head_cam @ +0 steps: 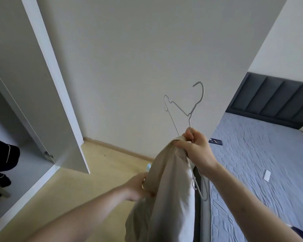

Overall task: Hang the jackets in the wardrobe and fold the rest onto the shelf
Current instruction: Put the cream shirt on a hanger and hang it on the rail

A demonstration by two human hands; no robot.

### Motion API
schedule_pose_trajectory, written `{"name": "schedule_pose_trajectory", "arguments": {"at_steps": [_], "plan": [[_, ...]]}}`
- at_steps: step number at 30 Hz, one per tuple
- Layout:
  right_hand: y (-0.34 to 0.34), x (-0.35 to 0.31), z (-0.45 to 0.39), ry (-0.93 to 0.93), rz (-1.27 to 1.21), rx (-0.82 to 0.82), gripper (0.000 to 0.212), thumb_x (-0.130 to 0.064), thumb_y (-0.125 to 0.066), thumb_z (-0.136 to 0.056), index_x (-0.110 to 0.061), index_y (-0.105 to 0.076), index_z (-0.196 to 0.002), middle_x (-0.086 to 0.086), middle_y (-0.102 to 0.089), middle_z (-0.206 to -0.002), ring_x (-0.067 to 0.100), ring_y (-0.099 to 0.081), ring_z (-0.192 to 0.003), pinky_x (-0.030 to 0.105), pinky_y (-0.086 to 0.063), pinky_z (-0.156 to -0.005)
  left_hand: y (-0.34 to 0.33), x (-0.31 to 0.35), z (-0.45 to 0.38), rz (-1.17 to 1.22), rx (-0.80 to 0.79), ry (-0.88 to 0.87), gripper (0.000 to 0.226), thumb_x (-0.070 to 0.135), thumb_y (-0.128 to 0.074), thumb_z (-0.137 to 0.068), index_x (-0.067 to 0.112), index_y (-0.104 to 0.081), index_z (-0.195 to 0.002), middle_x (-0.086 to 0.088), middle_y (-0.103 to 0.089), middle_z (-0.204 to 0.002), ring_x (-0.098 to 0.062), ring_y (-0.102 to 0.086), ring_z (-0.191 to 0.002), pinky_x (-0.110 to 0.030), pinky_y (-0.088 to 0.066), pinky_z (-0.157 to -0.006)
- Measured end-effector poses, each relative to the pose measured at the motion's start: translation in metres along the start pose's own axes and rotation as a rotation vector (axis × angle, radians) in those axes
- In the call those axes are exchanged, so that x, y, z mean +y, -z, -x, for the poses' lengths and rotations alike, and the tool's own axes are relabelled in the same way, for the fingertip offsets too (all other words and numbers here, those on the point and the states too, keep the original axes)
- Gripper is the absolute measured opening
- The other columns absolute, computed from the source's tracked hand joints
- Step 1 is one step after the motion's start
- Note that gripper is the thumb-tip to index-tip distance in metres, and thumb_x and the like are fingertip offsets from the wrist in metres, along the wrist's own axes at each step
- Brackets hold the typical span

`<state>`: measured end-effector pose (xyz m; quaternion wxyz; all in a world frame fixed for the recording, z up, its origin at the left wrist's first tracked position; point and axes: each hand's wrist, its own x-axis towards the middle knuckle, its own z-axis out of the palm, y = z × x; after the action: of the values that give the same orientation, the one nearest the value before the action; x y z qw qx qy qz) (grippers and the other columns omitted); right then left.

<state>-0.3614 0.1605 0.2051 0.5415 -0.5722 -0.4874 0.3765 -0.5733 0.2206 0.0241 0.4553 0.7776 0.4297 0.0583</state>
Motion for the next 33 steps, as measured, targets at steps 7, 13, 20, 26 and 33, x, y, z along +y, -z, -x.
{"name": "schedule_pose_trajectory", "arguments": {"at_steps": [7, 13, 20, 26, 33], "plan": [[0.037, 0.002, 0.007, 0.034, 0.200, 0.089, 0.052, -0.004, -0.073, -0.082, -0.026, -0.029, -0.069, -0.001, -0.030, -0.065, 0.014, -0.029, -0.058, 0.029, -0.028, -0.053, -0.002, -0.028, -0.023, -0.004, 0.162, 0.135, 0.034, 0.037, -0.049, -0.104, 0.022, -0.057, -0.076, 0.001, -0.064, -0.081, -0.027, -0.061, -0.085, -0.033, -0.040, -0.066], [0.100, 0.040, 0.018, -0.071, 0.589, 0.126, 0.041, -0.007, -0.071, -0.082, -0.019, -0.034, -0.070, 0.002, -0.047, -0.064, 0.015, -0.042, -0.059, 0.032, -0.031, -0.058, 0.088, 0.011, -0.018, 0.109, 0.526, -0.083, 0.038, 0.023, -0.054, -0.104, 0.020, -0.039, -0.069, 0.009, -0.040, -0.060, -0.011, -0.039, -0.058, -0.036, -0.030, -0.059], [0.108, 0.056, 0.023, -0.068, 0.708, 0.039, 0.049, -0.053, -0.066, -0.093, -0.014, -0.051, -0.068, -0.012, -0.061, -0.063, 0.004, -0.044, -0.053, 0.031, -0.035, -0.059, 0.166, 0.107, -0.005, -0.028, 0.695, -0.418, 0.031, 0.027, -0.054, -0.099, 0.016, -0.048, -0.071, 0.007, -0.043, -0.056, -0.009, -0.041, -0.054, -0.019, -0.032, -0.053], [0.100, 0.027, 0.028, 0.120, 0.741, -0.055, 0.039, -0.050, -0.035, -0.107, -0.040, -0.070, -0.094, -0.012, -0.063, -0.068, 0.006, -0.050, -0.052, 0.027, -0.038, -0.053, 0.196, 0.133, -0.011, -0.362, 0.705, -0.392, 0.026, 0.030, -0.059, -0.099, 0.027, -0.057, -0.073, 0.010, -0.059, -0.065, -0.014, -0.055, -0.066, -0.032, -0.042, -0.062], [0.086, -0.003, 0.034, 0.169, 0.582, -0.021, 0.037, -0.059, -0.036, -0.100, -0.050, -0.072, -0.102, -0.007, -0.033, -0.051, 0.007, -0.031, -0.042, 0.018, -0.025, -0.048, 0.228, 0.127, -0.018, -0.485, 0.720, -0.258, 0.021, 0.033, -0.061, -0.098, 0.019, -0.067, -0.084, 0.005, -0.064, -0.070, -0.029, -0.059, -0.075, -0.037, -0.050, -0.066]]}}
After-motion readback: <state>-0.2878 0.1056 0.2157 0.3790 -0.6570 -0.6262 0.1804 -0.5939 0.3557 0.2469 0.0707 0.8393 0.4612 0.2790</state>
